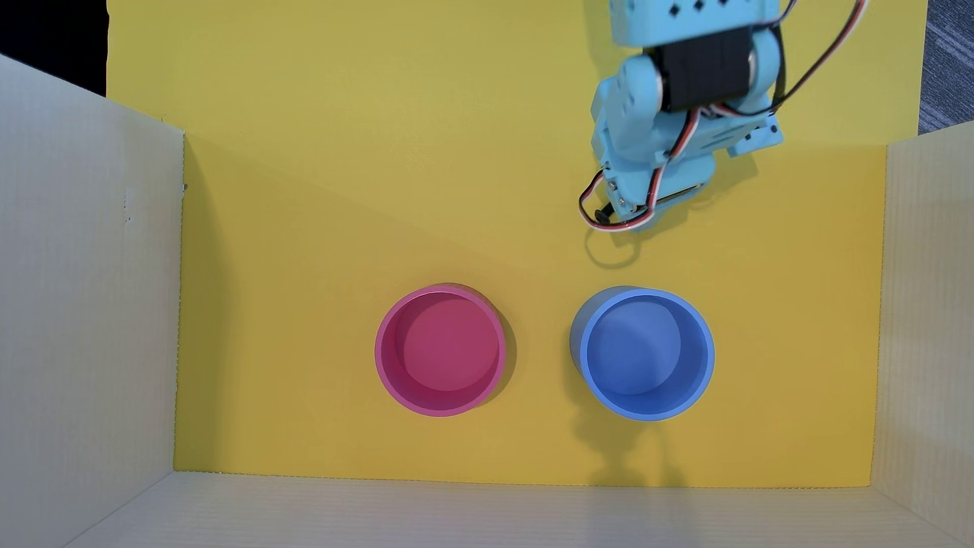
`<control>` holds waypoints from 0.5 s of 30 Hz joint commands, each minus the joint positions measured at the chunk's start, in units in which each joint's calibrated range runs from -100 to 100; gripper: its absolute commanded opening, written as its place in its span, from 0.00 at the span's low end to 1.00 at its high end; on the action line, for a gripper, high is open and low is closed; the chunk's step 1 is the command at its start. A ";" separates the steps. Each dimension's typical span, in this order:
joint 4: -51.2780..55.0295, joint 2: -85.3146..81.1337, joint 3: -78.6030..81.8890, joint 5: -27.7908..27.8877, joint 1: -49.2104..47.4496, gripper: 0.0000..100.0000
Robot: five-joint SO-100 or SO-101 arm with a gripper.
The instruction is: Pick up the bolt and place it in the pink box
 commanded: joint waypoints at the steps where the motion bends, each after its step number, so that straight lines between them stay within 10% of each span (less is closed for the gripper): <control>1: -0.33 2.05 -0.90 0.12 -0.32 0.19; 15: -2.30 6.68 -0.90 0.12 0.27 0.02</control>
